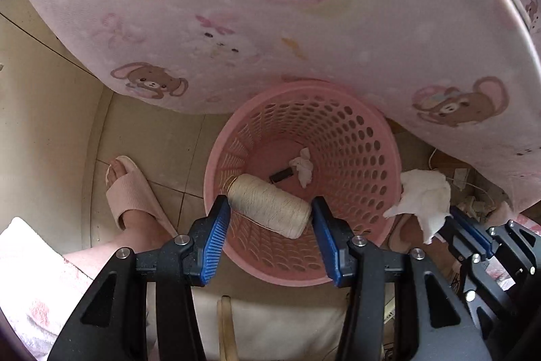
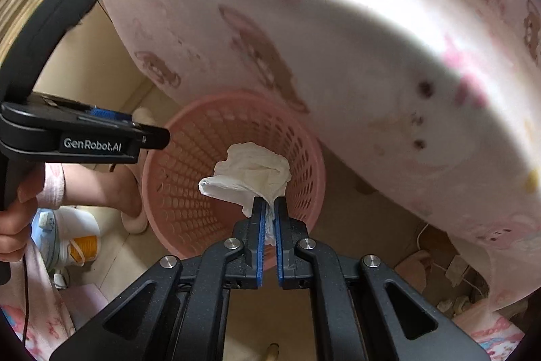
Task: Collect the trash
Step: 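Carry the spool and tissue down over the pink wastebasket with both tools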
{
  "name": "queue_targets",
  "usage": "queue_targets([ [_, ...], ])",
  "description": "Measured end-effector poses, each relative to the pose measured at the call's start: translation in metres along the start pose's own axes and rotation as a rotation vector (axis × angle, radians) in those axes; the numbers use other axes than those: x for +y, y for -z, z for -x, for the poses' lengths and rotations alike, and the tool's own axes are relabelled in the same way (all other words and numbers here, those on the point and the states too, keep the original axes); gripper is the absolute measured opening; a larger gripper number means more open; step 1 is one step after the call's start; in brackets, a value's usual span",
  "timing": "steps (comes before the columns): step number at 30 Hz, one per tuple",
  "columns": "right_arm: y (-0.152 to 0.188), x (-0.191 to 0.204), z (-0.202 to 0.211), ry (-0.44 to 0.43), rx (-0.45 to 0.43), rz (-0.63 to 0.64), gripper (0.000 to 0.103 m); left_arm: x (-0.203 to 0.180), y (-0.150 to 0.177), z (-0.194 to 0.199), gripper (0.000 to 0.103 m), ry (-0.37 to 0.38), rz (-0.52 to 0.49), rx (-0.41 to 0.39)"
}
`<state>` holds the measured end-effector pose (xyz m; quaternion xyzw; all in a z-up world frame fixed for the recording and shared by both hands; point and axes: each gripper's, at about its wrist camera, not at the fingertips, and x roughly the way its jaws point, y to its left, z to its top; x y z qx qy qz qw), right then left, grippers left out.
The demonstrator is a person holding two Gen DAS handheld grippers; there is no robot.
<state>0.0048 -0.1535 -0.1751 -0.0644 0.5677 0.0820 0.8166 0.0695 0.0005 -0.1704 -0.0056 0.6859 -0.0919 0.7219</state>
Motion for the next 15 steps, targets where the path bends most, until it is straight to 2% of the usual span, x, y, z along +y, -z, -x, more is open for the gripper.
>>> queue_targets([
  [9,0.011,0.012,-0.016,0.000,0.069,0.049,0.007,-0.007,0.002,-0.013,0.048,0.005,0.002,0.052],
  [12,0.010,0.012,-0.015,0.023,0.060,0.055,0.024,-0.007,0.004,-0.018,0.050,0.002,0.007,0.069],
  [14,0.011,0.012,-0.014,0.029,0.051,0.047,0.041,-0.006,0.005,-0.019,0.059,0.005,0.013,0.073],
  [15,0.011,0.013,-0.013,0.032,0.047,0.046,0.043,-0.005,0.005,-0.018,0.062,-0.002,0.016,0.073],
])
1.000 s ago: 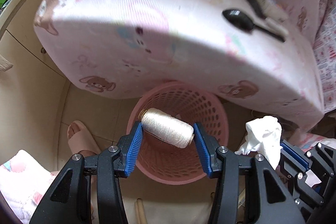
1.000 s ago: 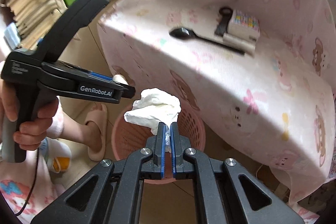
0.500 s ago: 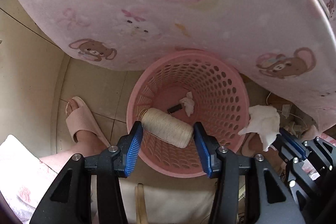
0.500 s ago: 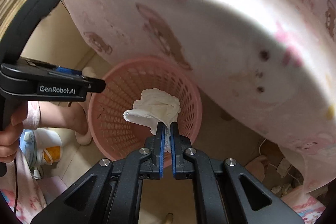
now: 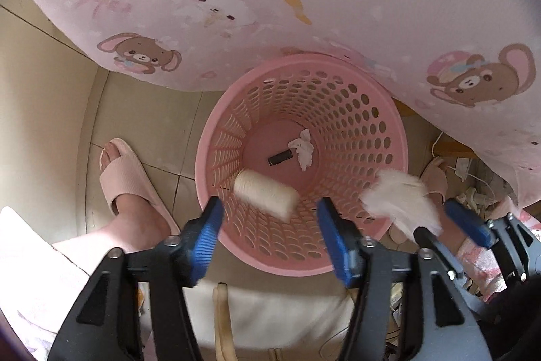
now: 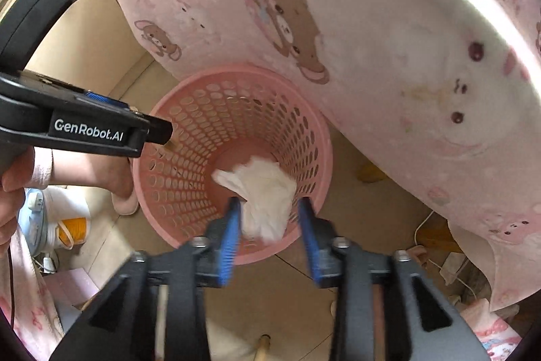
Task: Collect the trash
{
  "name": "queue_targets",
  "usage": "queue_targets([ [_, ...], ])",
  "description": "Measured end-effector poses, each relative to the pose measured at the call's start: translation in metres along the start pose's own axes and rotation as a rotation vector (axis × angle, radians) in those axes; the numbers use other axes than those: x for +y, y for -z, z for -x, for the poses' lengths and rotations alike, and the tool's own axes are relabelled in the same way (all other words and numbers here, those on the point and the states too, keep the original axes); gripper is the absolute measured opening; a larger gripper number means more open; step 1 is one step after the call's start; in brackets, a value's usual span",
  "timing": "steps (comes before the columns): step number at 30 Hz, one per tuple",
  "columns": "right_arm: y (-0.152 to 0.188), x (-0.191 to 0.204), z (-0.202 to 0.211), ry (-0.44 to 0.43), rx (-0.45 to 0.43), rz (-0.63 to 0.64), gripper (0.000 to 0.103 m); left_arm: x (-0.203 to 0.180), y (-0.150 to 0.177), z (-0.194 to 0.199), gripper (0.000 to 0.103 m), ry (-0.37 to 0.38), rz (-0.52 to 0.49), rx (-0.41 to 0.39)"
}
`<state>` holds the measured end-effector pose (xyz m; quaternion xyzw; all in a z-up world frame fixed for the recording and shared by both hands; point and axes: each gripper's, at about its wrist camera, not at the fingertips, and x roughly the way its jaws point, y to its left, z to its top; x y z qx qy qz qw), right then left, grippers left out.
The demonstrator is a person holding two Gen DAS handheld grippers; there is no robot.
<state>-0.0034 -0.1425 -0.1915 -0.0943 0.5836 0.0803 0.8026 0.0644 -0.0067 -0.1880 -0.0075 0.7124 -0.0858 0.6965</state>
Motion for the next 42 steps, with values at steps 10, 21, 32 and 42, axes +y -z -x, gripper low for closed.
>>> queue_targets([
  [10,-0.004,-0.003,0.023,0.031,-0.070,-0.007,0.059,-0.001,0.000,0.030,0.082,-0.091,-0.032,-0.114],
  [21,-0.001,-0.022,0.105,0.078,-0.322,-0.118,0.066,-0.014,0.013,0.112,0.097,-0.191,-0.098,-0.507],
  [32,0.000,-0.055,0.183,0.177,-0.622,-0.228,0.082,-0.021,0.034,0.180,0.101,-0.154,-0.144,-0.893],
  [42,-0.013,-0.081,0.187,0.228,-0.658,-0.324,0.086,-0.030,0.041,0.195,0.102,-0.138,-0.199,-0.950],
])
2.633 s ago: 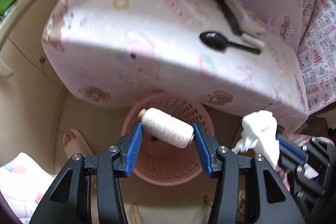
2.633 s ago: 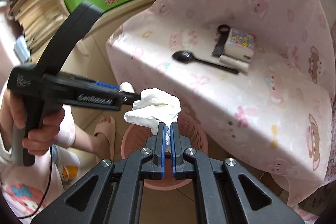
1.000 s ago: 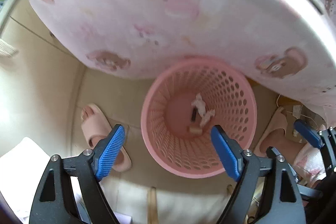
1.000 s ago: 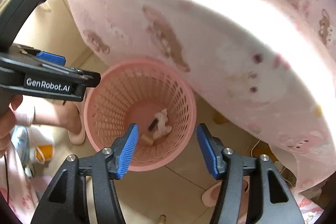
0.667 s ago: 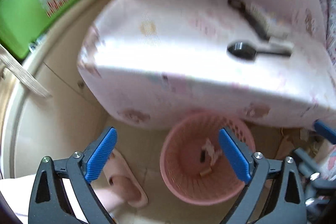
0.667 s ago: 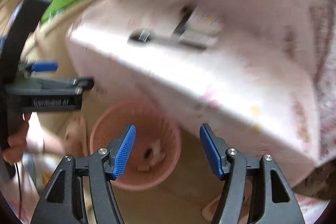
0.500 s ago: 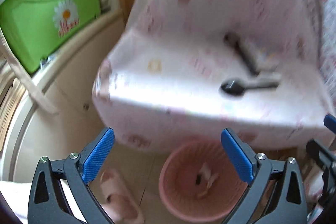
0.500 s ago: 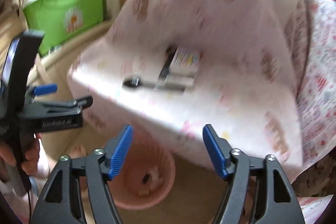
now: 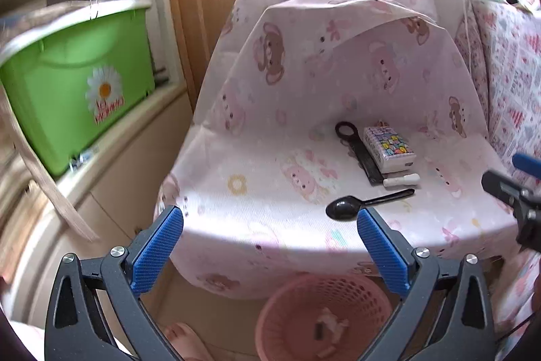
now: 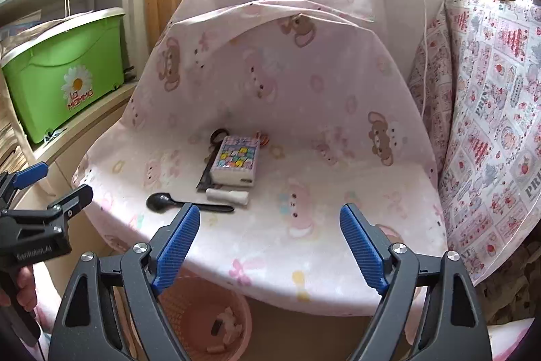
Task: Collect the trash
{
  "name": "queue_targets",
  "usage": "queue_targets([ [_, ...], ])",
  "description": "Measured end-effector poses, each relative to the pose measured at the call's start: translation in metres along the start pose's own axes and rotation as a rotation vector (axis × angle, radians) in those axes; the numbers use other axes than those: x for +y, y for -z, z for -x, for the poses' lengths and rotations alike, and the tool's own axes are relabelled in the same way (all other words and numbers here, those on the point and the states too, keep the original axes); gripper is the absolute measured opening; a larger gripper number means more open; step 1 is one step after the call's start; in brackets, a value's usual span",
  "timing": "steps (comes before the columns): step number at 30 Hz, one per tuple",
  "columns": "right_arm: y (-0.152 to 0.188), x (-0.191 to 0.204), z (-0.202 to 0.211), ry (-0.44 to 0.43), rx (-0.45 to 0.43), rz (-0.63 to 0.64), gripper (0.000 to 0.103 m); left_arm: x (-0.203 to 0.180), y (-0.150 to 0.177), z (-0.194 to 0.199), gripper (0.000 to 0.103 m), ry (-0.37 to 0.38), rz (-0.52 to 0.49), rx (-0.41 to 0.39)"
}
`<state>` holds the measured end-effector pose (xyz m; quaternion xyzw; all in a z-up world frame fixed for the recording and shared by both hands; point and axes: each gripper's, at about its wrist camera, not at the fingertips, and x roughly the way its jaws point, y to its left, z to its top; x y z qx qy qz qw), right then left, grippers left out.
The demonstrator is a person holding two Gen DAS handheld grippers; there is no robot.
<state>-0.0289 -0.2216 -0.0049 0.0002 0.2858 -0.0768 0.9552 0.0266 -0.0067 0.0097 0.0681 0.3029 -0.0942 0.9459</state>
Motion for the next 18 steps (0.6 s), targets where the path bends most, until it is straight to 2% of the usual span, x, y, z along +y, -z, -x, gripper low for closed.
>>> queue_targets([
  [4,-0.001,0.001,-0.004,0.000,0.008,0.006,0.086,-0.004,-0.001,0.005,0.102,0.059,0.012,-0.023],
  [7,-0.001,0.006,-0.003,0.007,-0.011,0.035,0.086,-0.007,-0.002,0.006,0.102,0.058,0.011,-0.037],
  [11,-0.004,0.009,-0.005,0.009,-0.023,0.051,0.086,-0.006,-0.004,0.002,0.102,0.019,0.008,-0.041],
  [18,-0.007,0.004,-0.020,0.012,0.021,0.012,0.086,-0.002,-0.006,-0.008,0.102,0.049,0.035,-0.026],
])
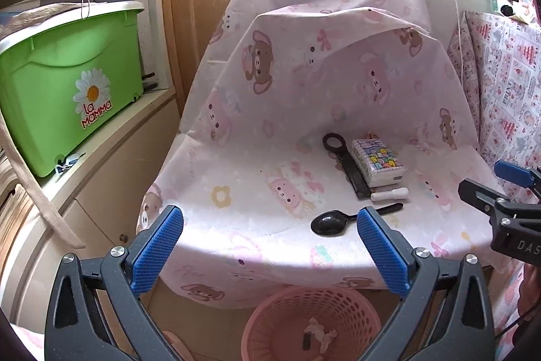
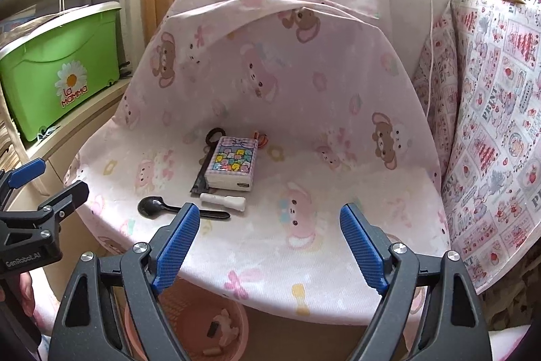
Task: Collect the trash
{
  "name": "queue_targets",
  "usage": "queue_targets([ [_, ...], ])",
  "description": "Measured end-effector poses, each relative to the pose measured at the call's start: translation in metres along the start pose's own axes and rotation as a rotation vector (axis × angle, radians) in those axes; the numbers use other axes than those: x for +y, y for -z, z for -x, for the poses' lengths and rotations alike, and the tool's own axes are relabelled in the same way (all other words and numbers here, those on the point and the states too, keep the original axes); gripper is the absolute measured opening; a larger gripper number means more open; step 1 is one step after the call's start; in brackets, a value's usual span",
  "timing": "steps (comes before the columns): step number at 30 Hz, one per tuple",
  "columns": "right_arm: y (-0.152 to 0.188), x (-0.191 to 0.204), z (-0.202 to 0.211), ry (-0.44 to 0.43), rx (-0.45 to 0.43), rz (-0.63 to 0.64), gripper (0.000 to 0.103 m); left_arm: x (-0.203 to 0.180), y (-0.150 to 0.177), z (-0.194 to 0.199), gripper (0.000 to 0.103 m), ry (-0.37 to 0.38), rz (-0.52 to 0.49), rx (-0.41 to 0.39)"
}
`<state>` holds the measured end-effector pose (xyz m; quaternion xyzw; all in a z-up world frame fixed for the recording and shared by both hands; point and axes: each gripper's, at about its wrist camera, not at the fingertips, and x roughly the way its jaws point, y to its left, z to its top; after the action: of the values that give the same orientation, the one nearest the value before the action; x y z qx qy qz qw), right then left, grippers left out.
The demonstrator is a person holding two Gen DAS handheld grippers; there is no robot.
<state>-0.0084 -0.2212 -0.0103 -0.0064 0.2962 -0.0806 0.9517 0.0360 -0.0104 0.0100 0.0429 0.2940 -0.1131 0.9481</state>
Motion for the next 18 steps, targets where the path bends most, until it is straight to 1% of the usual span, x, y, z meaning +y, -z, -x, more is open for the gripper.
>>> queue_targets([
  [4,-0.001,-0.001,-0.006,0.008,0.003,0.001,0.086,-0.001,-0.004,-0.003,0.102,-0.018,0.000,-0.010],
  [8,-0.003,-0.003,-0.015,-0.008,0.019,-0.005,0.086,0.001,-0.004,-0.013,0.102,-0.013,0.022,0.018],
  [12,-0.003,-0.003,-0.029,-0.071,0.071,-0.024,0.087,0.001,-0.003,-0.021,0.102,-0.050,0.017,0.041],
  [15,-0.001,0.003,-0.044,-0.132,0.130,-0.027,0.086,0.005,-0.001,-0.029,0.102,-0.058,0.043,0.074],
  [18,-0.002,0.014,-0.058,-0.145,0.159,-0.015,0.086,0.011,0.000,-0.037,0.102,-0.074,0.065,0.100],
])
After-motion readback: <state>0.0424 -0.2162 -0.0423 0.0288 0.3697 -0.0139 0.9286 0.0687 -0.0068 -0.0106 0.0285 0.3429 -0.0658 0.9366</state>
